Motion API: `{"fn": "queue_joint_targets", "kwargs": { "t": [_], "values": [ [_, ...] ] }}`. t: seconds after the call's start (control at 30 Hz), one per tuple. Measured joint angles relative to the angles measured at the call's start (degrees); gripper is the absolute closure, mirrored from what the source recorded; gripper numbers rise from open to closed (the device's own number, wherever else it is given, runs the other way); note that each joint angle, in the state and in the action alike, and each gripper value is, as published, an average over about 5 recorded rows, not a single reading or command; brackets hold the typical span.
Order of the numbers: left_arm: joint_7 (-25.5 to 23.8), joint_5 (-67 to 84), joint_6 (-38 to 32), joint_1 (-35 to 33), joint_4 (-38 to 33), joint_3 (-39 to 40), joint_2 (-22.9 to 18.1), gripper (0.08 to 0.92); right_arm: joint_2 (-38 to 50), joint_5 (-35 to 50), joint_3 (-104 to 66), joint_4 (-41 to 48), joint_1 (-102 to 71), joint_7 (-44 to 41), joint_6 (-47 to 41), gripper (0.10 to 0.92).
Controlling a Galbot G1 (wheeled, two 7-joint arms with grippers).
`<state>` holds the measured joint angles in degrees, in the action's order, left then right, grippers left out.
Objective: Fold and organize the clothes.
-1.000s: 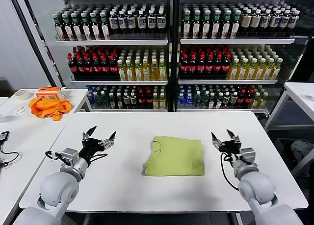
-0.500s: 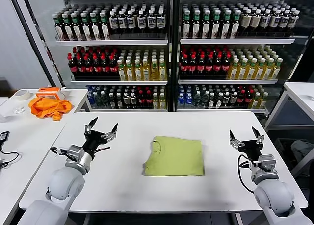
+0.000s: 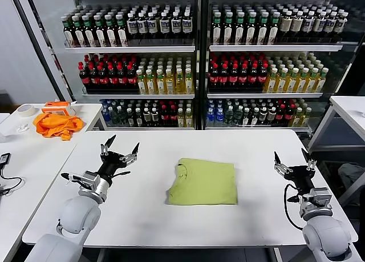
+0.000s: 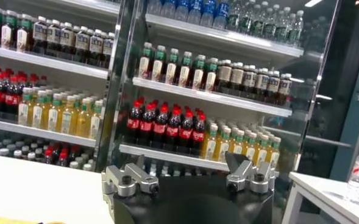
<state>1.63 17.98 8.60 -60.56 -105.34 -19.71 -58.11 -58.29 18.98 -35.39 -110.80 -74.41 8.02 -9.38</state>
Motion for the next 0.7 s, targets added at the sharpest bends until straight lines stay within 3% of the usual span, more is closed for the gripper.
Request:
{"fn": "queue_joint_targets", "kwargs": {
  "t": [0.7],
  "values": [
    [-1.0, -1.7, -1.5, -3.1, -1.3, 0.2, -1.3, 0.177, -1.0, -4.7, -1.4, -0.1, -2.2, -1.2, 2.6, 0.203]
  ]
}}
